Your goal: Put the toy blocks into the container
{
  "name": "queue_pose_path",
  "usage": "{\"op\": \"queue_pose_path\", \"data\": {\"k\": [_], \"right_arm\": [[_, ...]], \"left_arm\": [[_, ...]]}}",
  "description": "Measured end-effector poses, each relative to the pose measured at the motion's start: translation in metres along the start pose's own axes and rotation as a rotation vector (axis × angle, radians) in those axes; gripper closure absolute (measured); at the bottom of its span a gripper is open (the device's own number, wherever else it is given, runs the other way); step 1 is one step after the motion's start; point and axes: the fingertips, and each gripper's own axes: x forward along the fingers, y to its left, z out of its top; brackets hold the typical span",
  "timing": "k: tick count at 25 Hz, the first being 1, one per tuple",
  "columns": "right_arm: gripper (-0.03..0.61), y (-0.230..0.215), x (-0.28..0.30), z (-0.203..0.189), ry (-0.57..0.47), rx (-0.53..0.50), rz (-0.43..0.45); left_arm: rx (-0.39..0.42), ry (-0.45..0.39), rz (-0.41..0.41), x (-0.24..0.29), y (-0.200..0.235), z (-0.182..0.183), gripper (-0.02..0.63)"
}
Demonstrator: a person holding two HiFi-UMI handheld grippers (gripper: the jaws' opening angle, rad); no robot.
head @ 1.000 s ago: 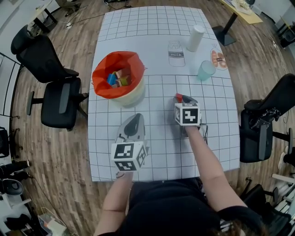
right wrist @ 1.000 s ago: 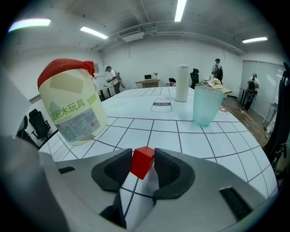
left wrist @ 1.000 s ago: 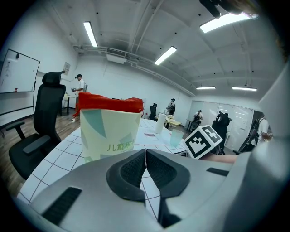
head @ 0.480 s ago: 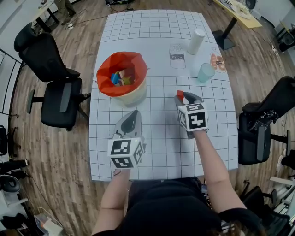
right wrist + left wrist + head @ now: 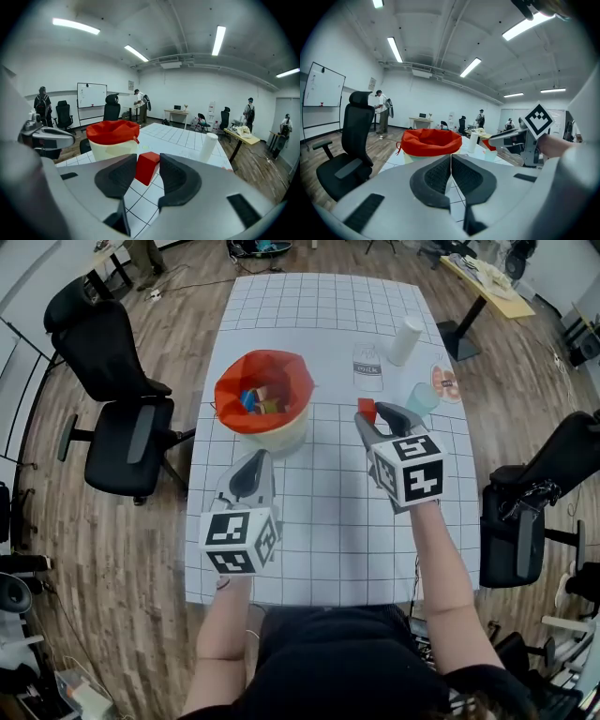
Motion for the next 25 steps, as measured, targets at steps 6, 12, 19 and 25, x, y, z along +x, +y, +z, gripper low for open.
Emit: {"op": "queue_pose_path", "data": {"k": [6, 12, 19, 25], "right_arm": [[0.410, 0.027, -0.001, 0.053, -0.083, -0.050, 0.061], [0.410, 0.065, 0.014, 0.096, -0.152, -0.093, 0.140], [0.410, 0.114, 0.044, 0.115, -0.163, -0.149, 0.248], [0.396, 0.121, 0.071, 0.101, -0.106, -0.240, 0.178]], "left_arm": [[0.023, -0.020, 0.040, -0.011, 0.023, 0.020, 0.586], [0.047, -0.042, 0.107, -0.024, 0.053, 0.033, 0.587], [0.033, -0.045, 0.172, -0.035, 0.085, 0.038, 0.588], [0.025, -0.043, 0.193, -0.041, 0.099, 0.035, 0.586]]}}
